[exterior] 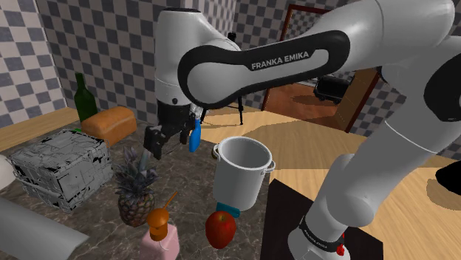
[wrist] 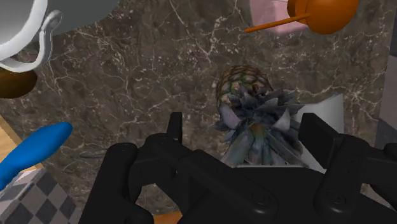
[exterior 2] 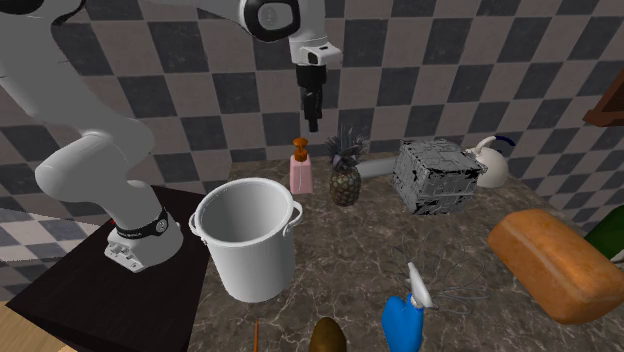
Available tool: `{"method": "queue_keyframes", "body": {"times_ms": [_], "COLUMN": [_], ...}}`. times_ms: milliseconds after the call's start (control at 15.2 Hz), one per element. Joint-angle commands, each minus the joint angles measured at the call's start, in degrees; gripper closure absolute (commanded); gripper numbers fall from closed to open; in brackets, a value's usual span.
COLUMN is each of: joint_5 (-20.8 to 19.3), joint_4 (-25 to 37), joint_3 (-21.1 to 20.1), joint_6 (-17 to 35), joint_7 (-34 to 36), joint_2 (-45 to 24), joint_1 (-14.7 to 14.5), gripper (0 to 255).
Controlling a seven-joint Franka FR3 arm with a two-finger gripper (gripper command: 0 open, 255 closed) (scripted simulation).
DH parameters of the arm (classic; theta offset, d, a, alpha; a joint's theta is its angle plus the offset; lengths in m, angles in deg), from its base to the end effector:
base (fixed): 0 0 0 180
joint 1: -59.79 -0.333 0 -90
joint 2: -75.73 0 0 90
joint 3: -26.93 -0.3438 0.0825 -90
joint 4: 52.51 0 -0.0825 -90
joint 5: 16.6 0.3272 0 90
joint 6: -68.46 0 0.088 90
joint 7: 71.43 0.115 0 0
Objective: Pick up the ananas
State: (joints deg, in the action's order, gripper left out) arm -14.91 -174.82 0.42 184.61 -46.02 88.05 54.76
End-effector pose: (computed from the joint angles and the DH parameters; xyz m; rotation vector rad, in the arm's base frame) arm 0.3724 0.2488 0.5364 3.1143 0.1402 0.1686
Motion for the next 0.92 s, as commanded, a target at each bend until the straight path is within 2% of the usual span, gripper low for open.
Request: {"method": "queue_keyframes", "body": {"times_ms": [0, 330, 858], "joint_5": [-2.89, -10.47, -12.36], "joint_4": [3.04, 10.23, 6.66], "joint_3": [-2.14, -5.23, -4.97], "joint_6": [1.41, 2.37, 7.68], "joint_7": [3.13, 10.22, 11.90], "joint_2": [-5.09, -15.77, -18.00], "joint_1": [-0.10, -1.97, -2.30], "gripper": [0, 0, 0]}}
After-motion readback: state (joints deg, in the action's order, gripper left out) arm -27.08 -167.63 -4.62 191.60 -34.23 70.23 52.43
